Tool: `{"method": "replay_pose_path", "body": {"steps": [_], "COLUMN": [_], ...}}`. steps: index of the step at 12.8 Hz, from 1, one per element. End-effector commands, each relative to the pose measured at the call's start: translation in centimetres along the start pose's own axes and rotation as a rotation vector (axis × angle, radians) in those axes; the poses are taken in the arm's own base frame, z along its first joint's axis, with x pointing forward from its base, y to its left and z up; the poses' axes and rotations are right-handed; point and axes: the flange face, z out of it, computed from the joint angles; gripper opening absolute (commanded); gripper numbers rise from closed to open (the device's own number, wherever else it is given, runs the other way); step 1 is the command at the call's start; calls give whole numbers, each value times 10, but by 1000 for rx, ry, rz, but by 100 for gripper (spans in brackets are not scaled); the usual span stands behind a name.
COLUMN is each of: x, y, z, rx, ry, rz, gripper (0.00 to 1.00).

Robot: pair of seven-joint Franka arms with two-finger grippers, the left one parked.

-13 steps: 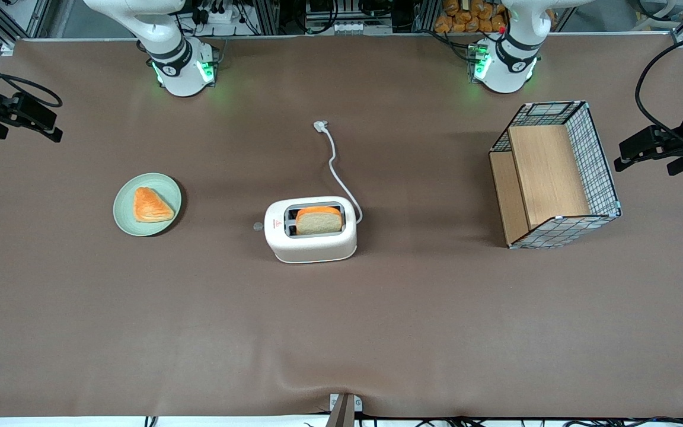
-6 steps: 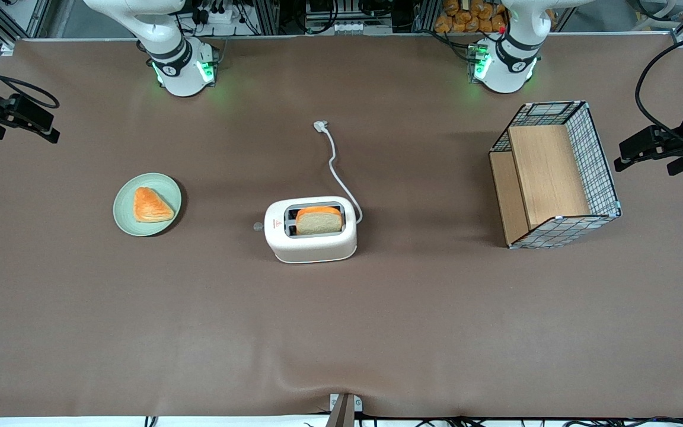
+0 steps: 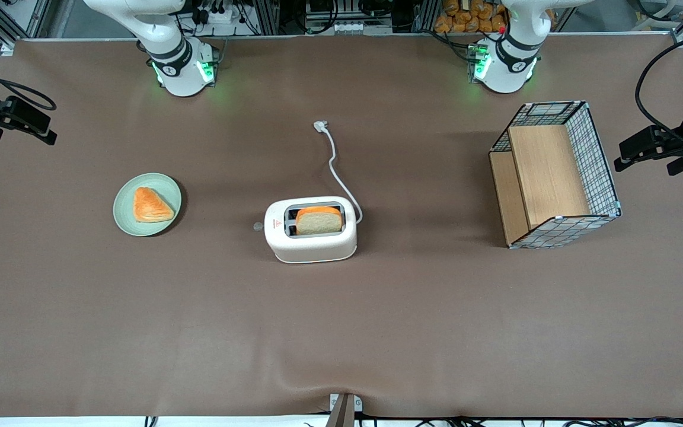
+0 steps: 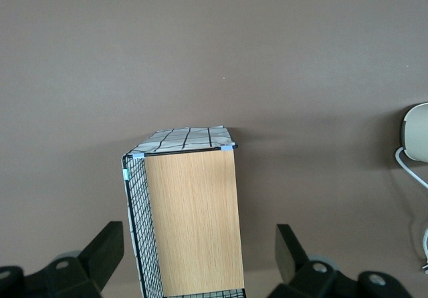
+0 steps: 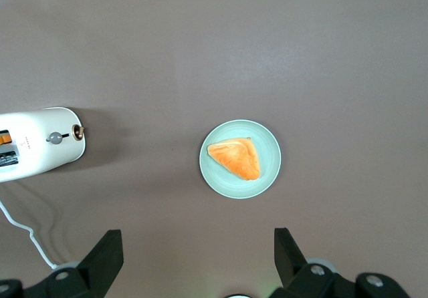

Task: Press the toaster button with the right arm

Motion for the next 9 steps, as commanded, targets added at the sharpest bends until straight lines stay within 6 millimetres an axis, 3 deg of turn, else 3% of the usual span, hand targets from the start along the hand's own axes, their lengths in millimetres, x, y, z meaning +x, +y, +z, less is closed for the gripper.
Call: {"method": "replay_pose_path", "body": {"steps": [1, 9], "x": [3, 4], "y": [0, 0], "z": [-3, -4], "rx": [-13, -4], "ry": [10, 20], "rz": [6, 7], "gripper": [100, 100]}}
